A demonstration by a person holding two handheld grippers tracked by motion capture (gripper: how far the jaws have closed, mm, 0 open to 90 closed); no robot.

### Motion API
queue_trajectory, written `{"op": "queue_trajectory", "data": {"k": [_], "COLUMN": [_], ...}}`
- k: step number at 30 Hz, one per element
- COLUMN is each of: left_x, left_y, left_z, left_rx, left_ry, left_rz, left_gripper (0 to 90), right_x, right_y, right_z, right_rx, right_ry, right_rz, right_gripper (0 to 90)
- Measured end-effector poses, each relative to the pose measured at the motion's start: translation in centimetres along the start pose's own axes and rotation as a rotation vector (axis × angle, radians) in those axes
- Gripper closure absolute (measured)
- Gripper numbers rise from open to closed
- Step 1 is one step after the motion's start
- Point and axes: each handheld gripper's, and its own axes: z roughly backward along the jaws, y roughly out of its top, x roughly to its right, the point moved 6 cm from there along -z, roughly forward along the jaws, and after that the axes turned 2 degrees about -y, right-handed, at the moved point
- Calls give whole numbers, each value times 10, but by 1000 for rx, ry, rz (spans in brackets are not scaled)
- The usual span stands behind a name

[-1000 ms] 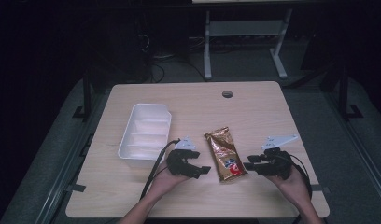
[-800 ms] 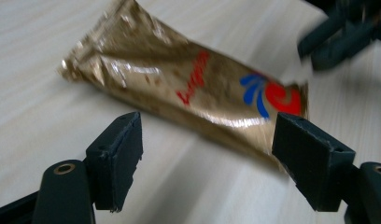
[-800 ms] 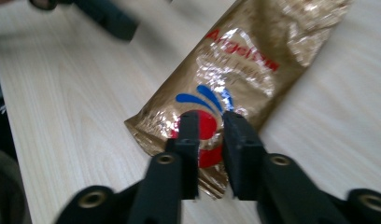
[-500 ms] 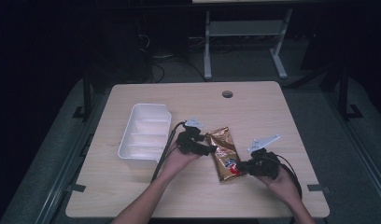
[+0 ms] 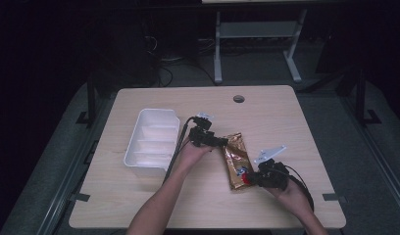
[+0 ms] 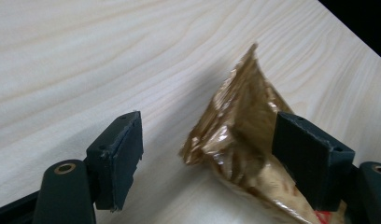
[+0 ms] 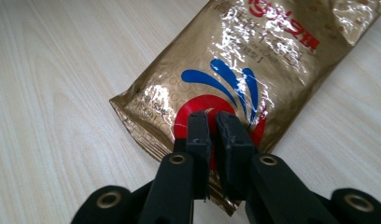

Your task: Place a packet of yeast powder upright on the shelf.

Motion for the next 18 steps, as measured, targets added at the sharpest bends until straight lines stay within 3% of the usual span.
{"op": "queue_trajectory", "data": {"k": [5,7,8,10,11,16,18], "left_x": [-3,-2,-2,-2,-2,3,10], "left_y": [-3,-3,-4,-4,-5,-5,-5], "left_z": [-5,-6,-9,-10,-13,-14,-14], "left_rx": [-9,-10,-12,-14,-25,-22,-25], "left_ry": [-38,-61,-86,-90,-112,-136,-146], "left_rz": [35,41,39,40,57,51,29], "left_gripper": [249,286,303,304,316,313,315], "right_x": [-2,-3,-9,-13,-16,-15,-15], "right_y": [-3,-3,-2,-1,-1,-4,-4], "right_z": [-2,-2,-3,-5,-9,-10,-10], "right_rx": [-24,-19,-23,-32,-49,-59,-60], "right_ry": [-37,-34,-16,-14,-21,-10,-11], "right_rz": [46,45,64,80,100,96,96], "right_gripper": [868,854,854,854,861,876,876]}}
